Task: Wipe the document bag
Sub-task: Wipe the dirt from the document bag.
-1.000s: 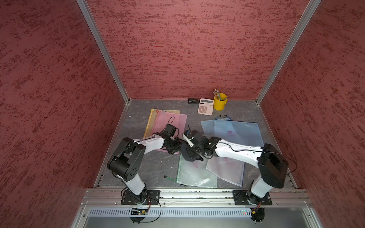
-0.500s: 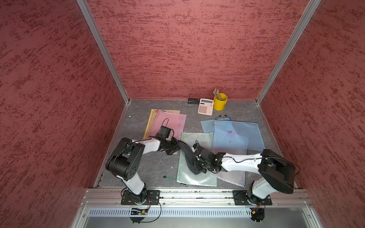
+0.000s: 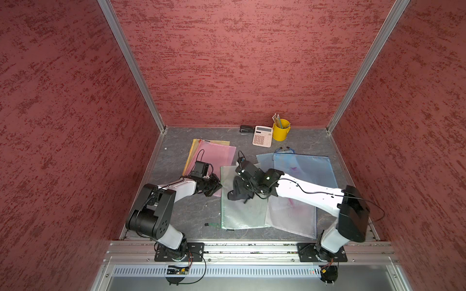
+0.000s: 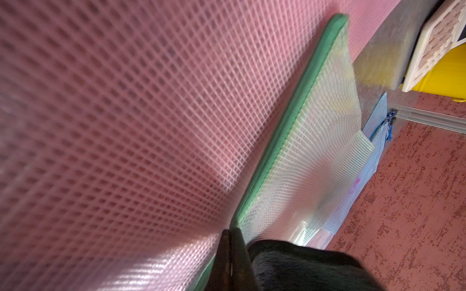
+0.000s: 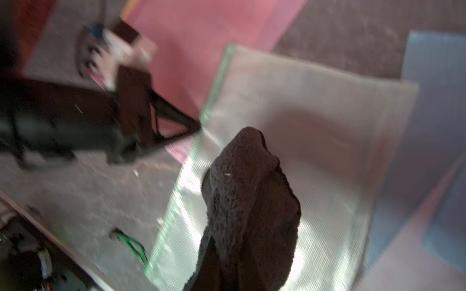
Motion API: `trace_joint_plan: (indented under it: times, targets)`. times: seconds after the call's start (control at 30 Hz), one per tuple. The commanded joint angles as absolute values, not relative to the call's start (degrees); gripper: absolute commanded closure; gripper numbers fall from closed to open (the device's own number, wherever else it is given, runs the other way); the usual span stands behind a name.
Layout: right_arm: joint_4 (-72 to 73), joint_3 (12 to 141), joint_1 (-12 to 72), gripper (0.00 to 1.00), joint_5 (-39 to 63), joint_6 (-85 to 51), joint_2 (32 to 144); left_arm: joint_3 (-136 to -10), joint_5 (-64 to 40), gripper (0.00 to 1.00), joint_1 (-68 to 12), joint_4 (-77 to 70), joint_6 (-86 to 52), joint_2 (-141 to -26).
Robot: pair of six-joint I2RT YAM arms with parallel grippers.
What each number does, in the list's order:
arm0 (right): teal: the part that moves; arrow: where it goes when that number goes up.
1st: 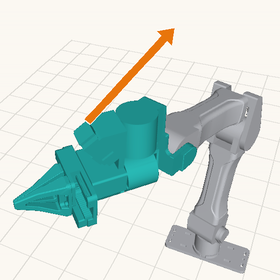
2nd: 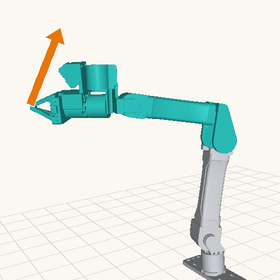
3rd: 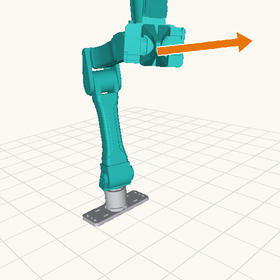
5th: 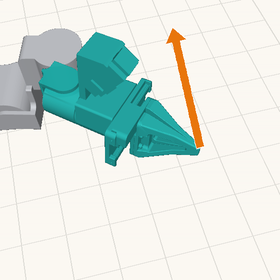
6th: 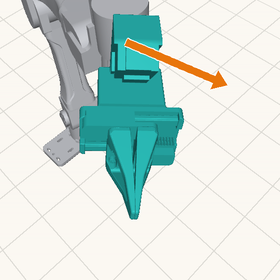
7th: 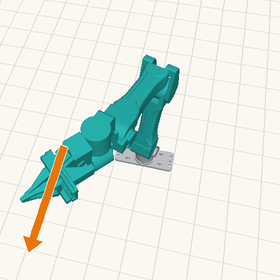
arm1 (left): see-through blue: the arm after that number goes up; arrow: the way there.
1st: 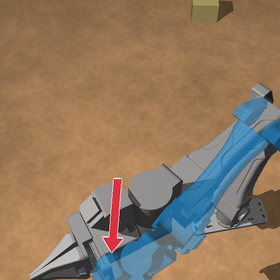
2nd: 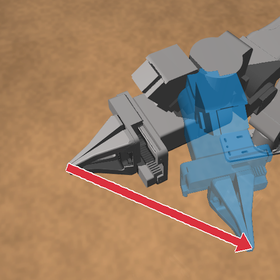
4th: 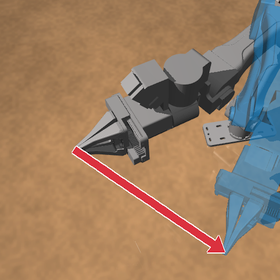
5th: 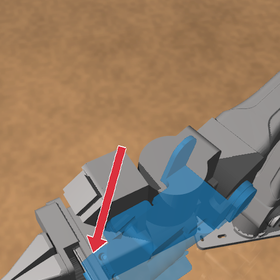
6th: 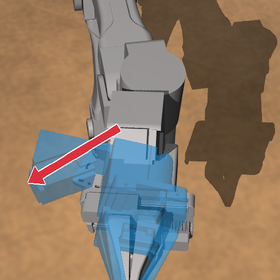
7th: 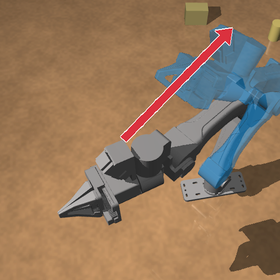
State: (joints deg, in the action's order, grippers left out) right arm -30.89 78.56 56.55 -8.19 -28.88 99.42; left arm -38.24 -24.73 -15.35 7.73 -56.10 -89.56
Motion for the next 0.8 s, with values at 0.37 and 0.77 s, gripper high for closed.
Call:
trace_joint_plan:
  times: [0.37,0.77]
  targets:
    - [-17.3,57.0,57.7,1.0,-5.6,-36.6,110.4,-35.9,-25.5,1.0,-16.5,0.7,-58.0,-93.4]
    - [-44.6,43.0,59.1,1.0,-7.5,-41.6,81.3,-36.1,-27.0,1.0,-14.4,2.3,-57.3,-92.2]
